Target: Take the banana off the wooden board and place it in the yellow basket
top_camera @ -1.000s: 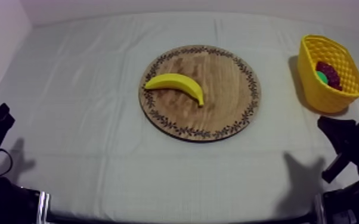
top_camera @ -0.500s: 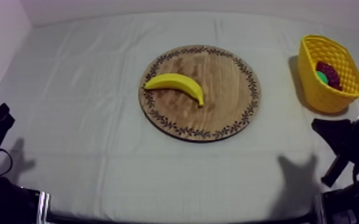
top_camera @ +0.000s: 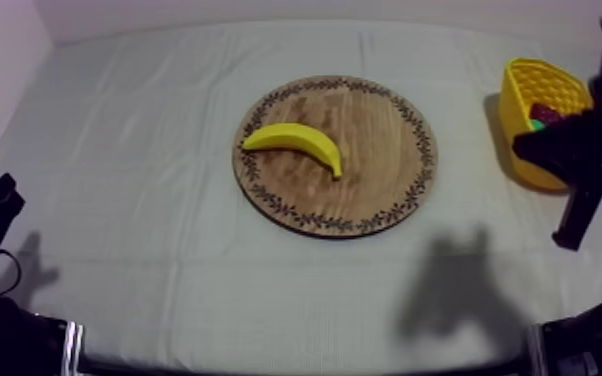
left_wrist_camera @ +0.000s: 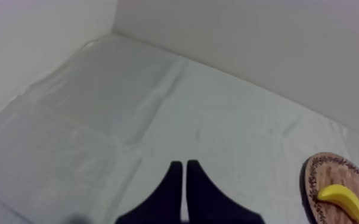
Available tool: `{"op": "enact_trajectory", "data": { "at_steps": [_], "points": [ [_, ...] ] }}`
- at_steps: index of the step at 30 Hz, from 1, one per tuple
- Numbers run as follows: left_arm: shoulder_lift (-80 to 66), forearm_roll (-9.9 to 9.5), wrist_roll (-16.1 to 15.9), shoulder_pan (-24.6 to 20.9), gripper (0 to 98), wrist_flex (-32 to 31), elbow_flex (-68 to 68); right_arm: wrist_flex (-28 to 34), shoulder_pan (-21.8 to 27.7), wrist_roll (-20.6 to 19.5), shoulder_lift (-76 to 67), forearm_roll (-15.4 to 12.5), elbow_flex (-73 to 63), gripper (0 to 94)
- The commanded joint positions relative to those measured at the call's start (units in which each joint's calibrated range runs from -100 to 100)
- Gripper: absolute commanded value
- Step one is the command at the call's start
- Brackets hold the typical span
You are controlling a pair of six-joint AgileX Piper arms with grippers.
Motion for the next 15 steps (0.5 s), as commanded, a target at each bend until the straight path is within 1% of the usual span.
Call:
{"op": "enact_trajectory", "data": {
  "at_steps": [1, 6, 15],
  "points": [
    [0.02, -0.01, 0.0, -0.02, 0.1, -0.01, -0.02, 4.85, -1.1, 1.19, 10.52, 0.37, -12.33, 0.8],
    [0.02, -0.01, 0.0, -0.02, 0.1, -0.01, -0.02, 10.5, -2.24, 3.21, 20.67, 0.65, -21.78, 0.6],
    [0.02, -0.01, 0.0, -0.02, 0.1, -0.01, -0.02, 17.57, -2.83, 7.41, 38.0, -0.93, -36.67, 0.6]
  ]
}}
